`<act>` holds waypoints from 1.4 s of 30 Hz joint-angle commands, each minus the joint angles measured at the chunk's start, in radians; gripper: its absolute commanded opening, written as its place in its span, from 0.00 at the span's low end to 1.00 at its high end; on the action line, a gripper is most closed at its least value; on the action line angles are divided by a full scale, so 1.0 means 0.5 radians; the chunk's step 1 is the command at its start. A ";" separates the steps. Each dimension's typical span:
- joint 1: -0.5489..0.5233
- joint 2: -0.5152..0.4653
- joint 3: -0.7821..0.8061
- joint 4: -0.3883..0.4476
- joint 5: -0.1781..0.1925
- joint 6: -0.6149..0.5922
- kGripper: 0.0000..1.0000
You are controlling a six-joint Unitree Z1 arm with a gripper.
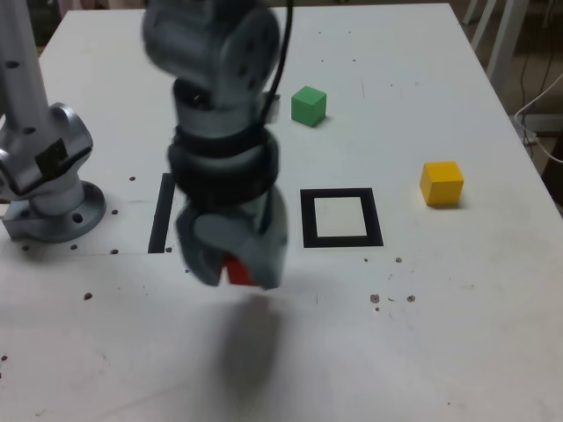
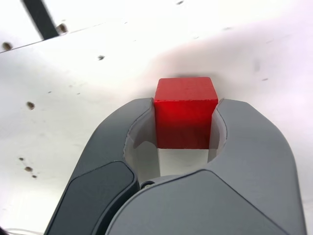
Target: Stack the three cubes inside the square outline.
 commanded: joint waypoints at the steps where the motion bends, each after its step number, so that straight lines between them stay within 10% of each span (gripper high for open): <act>1: 0.058 0.012 -0.048 0.008 0.003 0.038 0.25; 19: 0.708 0.306 -0.407 0.096 0.157 0.429 0.25; 42: 0.779 0.382 -0.294 -0.029 0.144 0.464 0.25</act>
